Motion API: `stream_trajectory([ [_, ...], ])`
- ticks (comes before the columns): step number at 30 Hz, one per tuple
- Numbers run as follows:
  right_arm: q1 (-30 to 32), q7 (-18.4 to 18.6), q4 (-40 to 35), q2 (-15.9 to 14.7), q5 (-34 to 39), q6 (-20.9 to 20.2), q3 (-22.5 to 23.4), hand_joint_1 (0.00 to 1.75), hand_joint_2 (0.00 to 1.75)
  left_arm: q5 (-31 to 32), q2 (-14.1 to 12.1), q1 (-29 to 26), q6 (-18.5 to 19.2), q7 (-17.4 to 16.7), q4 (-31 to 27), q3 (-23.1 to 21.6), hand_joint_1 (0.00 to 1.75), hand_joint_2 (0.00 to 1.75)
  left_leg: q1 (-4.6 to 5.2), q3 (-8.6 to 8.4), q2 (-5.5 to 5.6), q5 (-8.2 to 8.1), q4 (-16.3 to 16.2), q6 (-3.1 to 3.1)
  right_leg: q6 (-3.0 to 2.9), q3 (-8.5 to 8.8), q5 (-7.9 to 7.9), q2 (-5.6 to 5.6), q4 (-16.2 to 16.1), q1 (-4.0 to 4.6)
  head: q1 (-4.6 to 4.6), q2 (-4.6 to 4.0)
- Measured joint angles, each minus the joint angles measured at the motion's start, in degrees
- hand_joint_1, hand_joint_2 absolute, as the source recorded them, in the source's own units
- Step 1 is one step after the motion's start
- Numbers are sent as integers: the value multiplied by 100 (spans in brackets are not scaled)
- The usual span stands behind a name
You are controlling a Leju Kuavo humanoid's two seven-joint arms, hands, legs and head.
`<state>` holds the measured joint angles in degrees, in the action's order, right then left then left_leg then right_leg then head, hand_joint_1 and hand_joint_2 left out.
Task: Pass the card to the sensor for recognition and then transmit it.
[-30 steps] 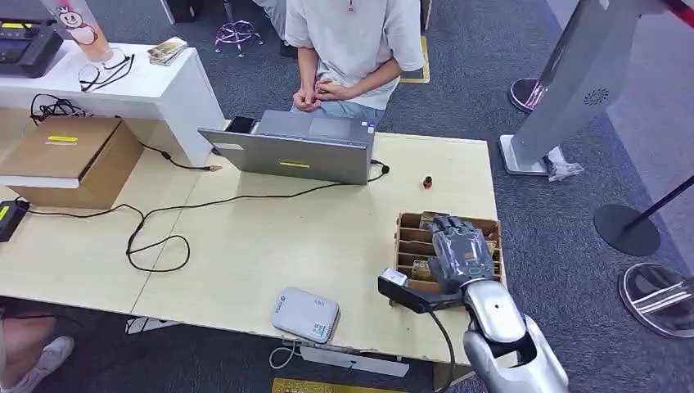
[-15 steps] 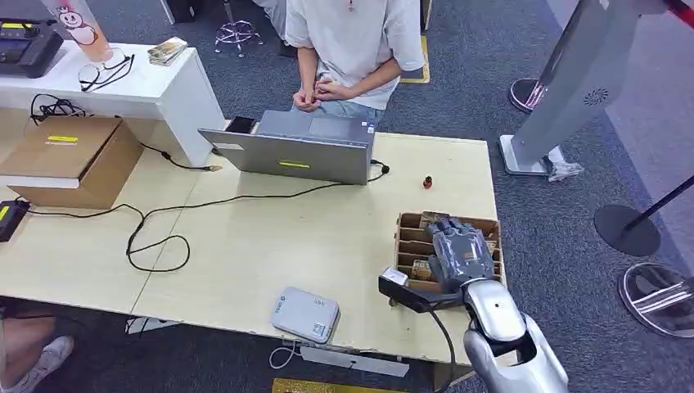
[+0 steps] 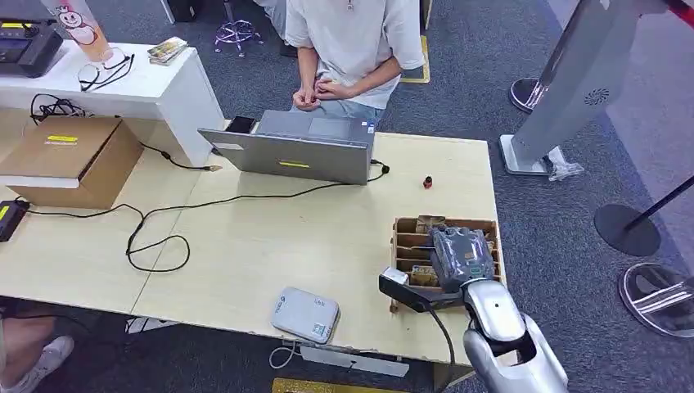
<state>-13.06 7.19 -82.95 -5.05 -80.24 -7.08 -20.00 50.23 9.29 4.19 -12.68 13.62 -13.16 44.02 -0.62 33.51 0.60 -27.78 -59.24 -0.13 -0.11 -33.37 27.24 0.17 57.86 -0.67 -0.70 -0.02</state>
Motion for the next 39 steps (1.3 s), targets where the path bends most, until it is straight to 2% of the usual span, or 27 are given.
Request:
stream_trajectory([
  [4,0,0,-2,0,0,26,0,161,175,2,0,4,7,0,0,0,0,0,0,0,0,0,0,0,0,0,0,0,0,0,0,0],
  [11,2,0,-7,0,0,50,0,175,175,13,0,5,17,0,0,0,0,0,0,0,0,0,0,0,0,0,0,0,0,0,0,0],
  [22,5,2,-17,0,-2,59,0,175,175,15,0,6,17,0,0,0,0,0,0,-1,0,0,0,0,0,0,0,0,0,0,0,0],
  [25,40,46,-24,0,-15,129,7,175,175,0,-63,9,208,225,0,0,0,0,0,-2,0,0,0,0,0,0,0,0,0,1,0,0],
  [27,81,46,-55,0,-20,179,28,175,175,-2,-109,17,354,234,-26,-2,0,0,0,-2,-1,0,0,0,0,0,0,1,0,1,0,0],
  [39,122,42,-116,4,-46,225,63,175,175,-26,-155,29,341,140,-151,-4,0,0,0,-1,-1,0,0,0,0,0,0,1,0,1,0,0],
])
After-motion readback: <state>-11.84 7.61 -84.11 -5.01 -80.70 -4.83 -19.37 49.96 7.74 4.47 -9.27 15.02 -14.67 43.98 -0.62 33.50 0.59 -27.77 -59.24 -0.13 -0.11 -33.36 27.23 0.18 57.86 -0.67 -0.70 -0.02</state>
